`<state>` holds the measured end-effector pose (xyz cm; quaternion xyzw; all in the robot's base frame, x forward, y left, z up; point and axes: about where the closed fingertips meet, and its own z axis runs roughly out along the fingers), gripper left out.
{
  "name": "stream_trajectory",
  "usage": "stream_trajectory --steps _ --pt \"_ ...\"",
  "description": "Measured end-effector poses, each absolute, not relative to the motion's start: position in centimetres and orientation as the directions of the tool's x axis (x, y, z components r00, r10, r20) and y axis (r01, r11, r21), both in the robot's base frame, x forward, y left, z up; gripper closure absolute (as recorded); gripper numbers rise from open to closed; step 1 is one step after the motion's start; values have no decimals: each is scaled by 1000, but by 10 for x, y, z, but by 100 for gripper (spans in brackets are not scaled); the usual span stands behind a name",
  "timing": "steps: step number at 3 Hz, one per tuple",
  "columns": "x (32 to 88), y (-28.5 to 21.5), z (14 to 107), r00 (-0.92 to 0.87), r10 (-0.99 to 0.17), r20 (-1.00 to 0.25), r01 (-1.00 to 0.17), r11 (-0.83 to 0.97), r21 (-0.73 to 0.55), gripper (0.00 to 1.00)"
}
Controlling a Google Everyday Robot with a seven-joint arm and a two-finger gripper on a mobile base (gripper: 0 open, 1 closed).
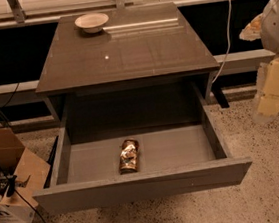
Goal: Pick orange can from top drawer and place on counter
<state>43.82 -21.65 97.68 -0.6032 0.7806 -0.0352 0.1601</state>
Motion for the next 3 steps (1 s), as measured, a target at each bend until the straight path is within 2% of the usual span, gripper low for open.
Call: stream_trajectory --steps 1,3 --pt "438 -216 977 -221 -953 -207 -930 270 -248 0" --pt "458 -181 943 -415 -854 -314 -865 477 -157 0"
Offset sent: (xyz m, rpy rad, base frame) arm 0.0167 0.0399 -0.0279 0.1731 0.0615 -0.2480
